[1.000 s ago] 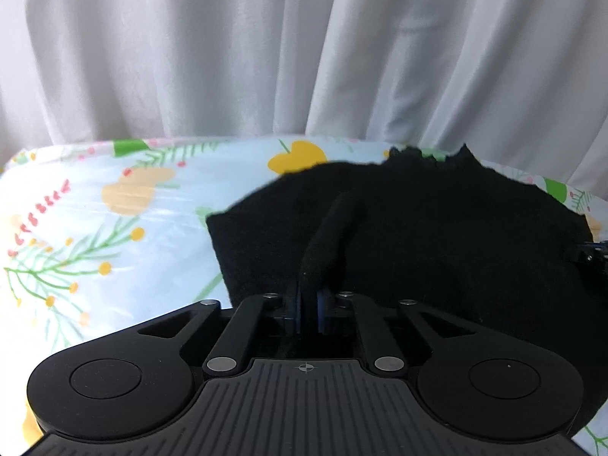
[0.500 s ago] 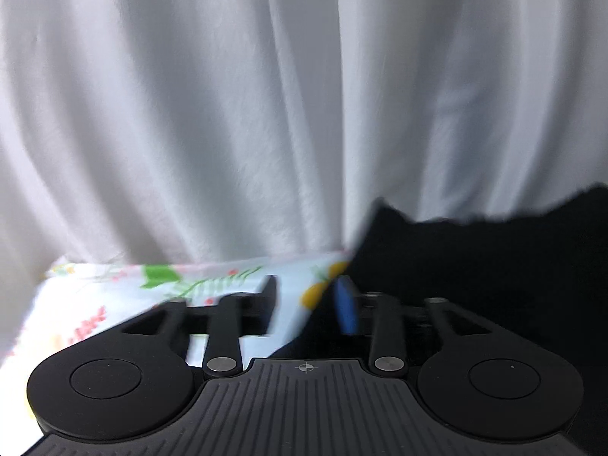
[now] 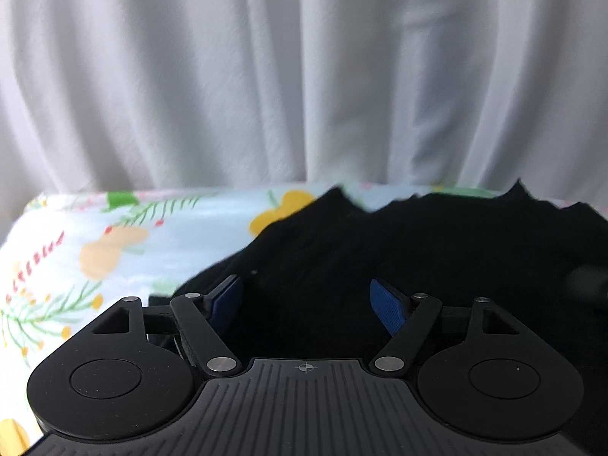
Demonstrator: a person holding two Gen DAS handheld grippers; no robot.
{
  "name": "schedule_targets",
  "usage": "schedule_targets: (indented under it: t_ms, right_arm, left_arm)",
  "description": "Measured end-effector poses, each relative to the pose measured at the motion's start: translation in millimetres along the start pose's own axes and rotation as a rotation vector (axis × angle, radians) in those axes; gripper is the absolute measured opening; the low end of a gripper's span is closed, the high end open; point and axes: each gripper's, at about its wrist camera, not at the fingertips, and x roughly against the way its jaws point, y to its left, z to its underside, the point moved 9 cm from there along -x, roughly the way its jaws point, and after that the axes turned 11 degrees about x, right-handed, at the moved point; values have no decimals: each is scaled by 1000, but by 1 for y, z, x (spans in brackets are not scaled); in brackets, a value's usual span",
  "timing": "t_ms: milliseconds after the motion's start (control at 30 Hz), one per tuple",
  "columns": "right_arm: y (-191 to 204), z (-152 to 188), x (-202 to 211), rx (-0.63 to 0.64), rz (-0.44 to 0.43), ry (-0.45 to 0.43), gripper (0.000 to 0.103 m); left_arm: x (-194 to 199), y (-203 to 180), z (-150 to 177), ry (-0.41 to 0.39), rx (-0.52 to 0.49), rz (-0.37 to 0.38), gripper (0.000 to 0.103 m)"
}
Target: Fold small clothes
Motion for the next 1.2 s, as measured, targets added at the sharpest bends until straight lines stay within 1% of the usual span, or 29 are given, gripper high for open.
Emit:
schedule_targets:
  t_ms: [67, 100, 133, 167, 233, 300, 367, 467, 500, 567, 633, 700, 733, 833, 900, 933, 967, 1033, 1067, 1200]
  right_arm:
    - [-31, -7, 10, 41, 126, -24, 36]
    - [-45, -9, 14, 36, 164, -32, 36]
    - [-53, -6, 21, 15, 162, -45, 36]
    - [-59, -6, 23, -6, 179, -47, 36]
    - [-57, -7, 23, 54, 229, -39, 36]
    - [-44, -4, 18, 164, 280, -21, 37]
    - [-34, -3, 15, 259, 318, -4, 42]
    - [-31, -4, 13, 344, 366, 16, 42]
    - [-29, -4, 12, 369, 378, 23, 42]
    - [-30, -3, 19, 401, 403, 33, 42]
    - [-32, -3, 25, 421, 442, 47, 42]
    - [-35, -2, 34, 427, 496, 63, 42]
    - [-36, -2, 40, 431, 507, 68, 46]
    - [-34, 3, 62, 453, 568, 88, 51]
    - [-30, 5, 80, 459, 589, 86, 52]
    - [-28, 7, 89, 442, 585, 81, 52]
    - [-26, 11, 99, 413, 560, 79, 52]
    - [-18, 20, 120, 337, 487, 70, 52]
    - [-14, 27, 131, 301, 451, 69, 52]
    - [4, 53, 157, 234, 389, 67, 52]
  left_arm:
    - [3, 4, 1, -4, 19, 15, 80]
    - [3, 5, 2, 2, 12, 11, 81]
    - [3, 5, 4, 5, 2, 9, 81]
    - [3, 5, 5, 6, -9, 6, 81]
    - [4, 4, 6, 5, -26, -1, 81]
    - [8, 4, 7, 9, -38, -3, 82]
    - [10, 6, 8, 12, -49, -2, 82]
    - [13, 11, 11, 1, -78, -33, 89]
    - [14, 14, 11, -1, -86, -44, 90]
    - [17, 25, 11, 3, -73, -61, 90]
    - [20, 43, 11, 7, -39, -82, 92]
    - [27, 60, 11, 0, -5, -92, 93]
    - [31, 68, 11, -5, 1, -93, 94]
    - [45, 89, 14, -8, -16, -124, 94]
    - [54, 103, 19, -3, -57, -169, 94]
    - [60, 109, 22, 4, -67, -180, 94]
    - [69, 115, 25, 5, -58, -172, 93]
    - [87, 123, 31, 15, -18, -137, 92]
    - [96, 126, 36, 26, 14, -106, 92]
    - [119, 124, 54, 103, 147, 37, 92]
